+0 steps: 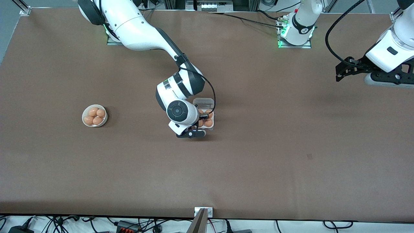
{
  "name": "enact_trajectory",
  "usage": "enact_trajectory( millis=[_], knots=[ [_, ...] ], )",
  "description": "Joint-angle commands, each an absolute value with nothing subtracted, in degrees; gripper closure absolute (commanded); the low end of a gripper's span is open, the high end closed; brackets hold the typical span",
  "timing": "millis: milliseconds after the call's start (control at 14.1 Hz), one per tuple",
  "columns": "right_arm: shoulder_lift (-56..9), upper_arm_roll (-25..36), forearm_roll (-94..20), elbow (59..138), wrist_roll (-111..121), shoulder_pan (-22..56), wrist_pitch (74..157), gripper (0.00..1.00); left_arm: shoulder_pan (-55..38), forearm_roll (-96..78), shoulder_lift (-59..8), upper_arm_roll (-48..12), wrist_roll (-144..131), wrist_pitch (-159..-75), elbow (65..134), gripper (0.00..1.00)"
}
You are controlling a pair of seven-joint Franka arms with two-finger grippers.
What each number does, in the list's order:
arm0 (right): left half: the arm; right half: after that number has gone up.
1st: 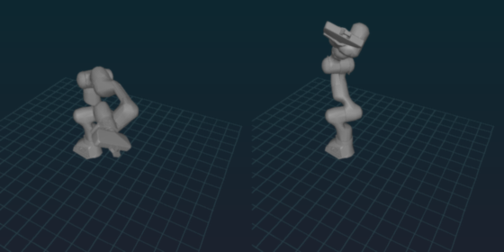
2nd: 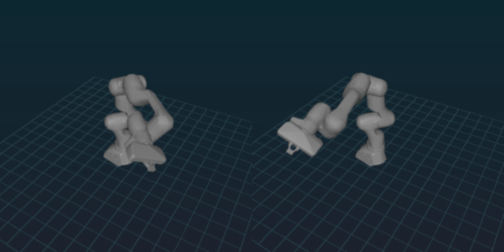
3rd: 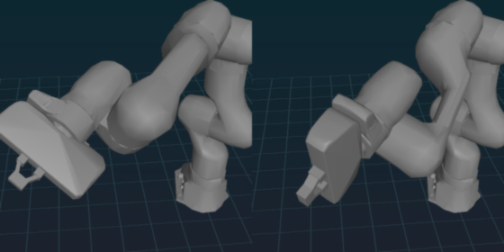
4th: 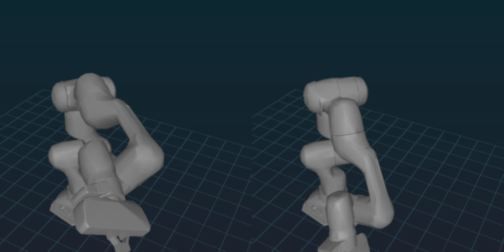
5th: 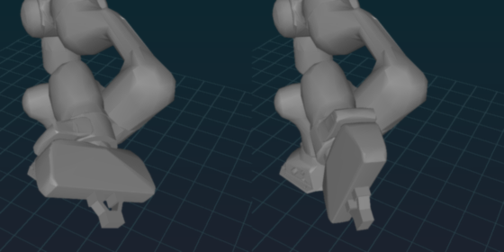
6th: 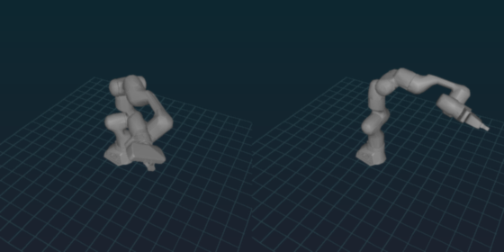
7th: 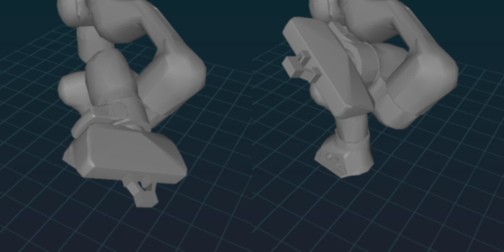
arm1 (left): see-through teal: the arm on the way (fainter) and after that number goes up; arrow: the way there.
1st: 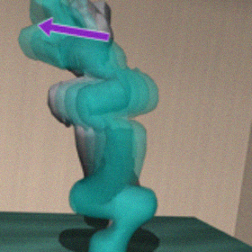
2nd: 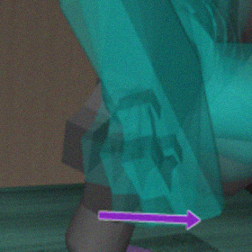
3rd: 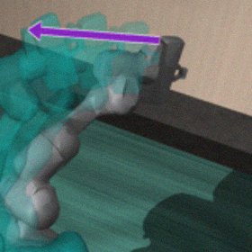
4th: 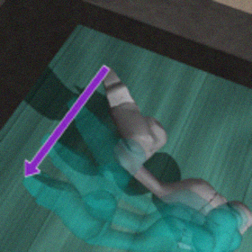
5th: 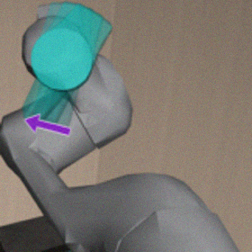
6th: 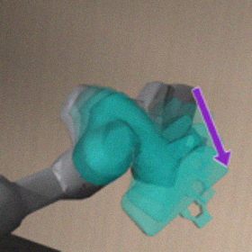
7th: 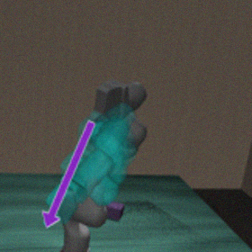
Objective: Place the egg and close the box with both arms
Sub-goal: 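Lower the egg into the slot and open the right gripper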
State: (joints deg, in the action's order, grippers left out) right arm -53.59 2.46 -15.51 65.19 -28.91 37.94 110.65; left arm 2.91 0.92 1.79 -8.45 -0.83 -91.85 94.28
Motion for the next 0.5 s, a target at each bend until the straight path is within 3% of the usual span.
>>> enact_trajectory(
  millis=[0,427],
  knots=[
    [-53.26,3.60,-16.17,64.43,-32.86,39.64,111.09,0.00,3.52,0.09,1.14,-8.70,0.44,-90.62,92.64,0.00],
    [-44.23,10.97,-14.51,64.16,-31.56,38.58,104.60,0.00,3.17,0.61,1.14,-8.79,-0.27,-89.40,92.64,0.00]
  ],
)
